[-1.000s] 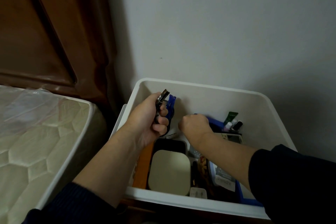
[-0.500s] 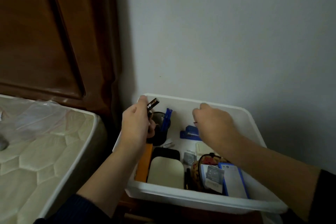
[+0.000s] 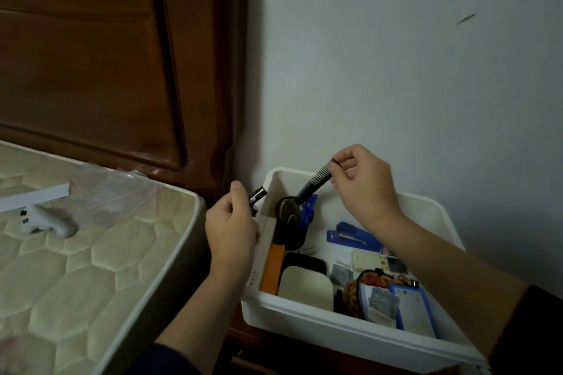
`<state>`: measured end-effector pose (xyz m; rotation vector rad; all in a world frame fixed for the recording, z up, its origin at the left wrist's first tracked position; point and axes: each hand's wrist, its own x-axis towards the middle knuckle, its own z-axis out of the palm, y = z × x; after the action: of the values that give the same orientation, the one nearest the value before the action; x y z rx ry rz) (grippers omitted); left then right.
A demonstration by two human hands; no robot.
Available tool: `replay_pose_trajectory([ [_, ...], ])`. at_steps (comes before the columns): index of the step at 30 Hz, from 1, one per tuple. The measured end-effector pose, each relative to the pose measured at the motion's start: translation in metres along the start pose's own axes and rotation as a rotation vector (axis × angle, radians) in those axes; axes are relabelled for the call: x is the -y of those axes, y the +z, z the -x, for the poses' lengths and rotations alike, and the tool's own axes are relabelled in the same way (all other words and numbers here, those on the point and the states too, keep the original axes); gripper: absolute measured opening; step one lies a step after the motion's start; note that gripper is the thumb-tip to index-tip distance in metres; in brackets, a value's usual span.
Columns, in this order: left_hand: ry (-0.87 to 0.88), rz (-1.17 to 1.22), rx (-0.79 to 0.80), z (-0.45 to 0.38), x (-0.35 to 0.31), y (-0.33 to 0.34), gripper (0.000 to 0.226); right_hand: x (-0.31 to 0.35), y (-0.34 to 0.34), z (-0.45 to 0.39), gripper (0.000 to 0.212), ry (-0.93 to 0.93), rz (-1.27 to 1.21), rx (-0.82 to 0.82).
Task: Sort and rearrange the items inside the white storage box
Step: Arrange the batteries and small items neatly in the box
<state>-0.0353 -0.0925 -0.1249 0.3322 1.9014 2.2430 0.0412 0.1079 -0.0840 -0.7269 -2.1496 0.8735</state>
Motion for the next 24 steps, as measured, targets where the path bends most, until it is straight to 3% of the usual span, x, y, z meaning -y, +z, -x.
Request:
replay_pose_trajectory([
  [7, -0.011, -0.016, 0.037, -0.006, 0.008, -0.003, 0.057, -0.021, 0.059, -0.018, 0.008, -0.027, 0.214, 0.163],
  [12, -0.013, -0.009, 0.044, -0.004, 0.005, -0.001, 0.054, -0.024, 0.071, -0.027, 0.023, 0.008, 0.291, 0.200],
  [16, 0.014, -0.077, 0.056, -0.002, 0.002, 0.001, 0.057, -0.008, 0.037, -0.020, 0.021, 0.035, 0.008, 0.136],
  [20, 0.101, -0.203, 0.087, 0.002, 0.001, 0.009, 0.060, 0.015, -0.003, 0.013, 0.012, 0.146, -0.399, 0.386],
  [24, 0.166, -0.295, 0.124, 0.007, 0.005, 0.025, 0.061, 0.020, -0.021, 0.043, 0.028, 0.323, -0.571, 0.578],
])
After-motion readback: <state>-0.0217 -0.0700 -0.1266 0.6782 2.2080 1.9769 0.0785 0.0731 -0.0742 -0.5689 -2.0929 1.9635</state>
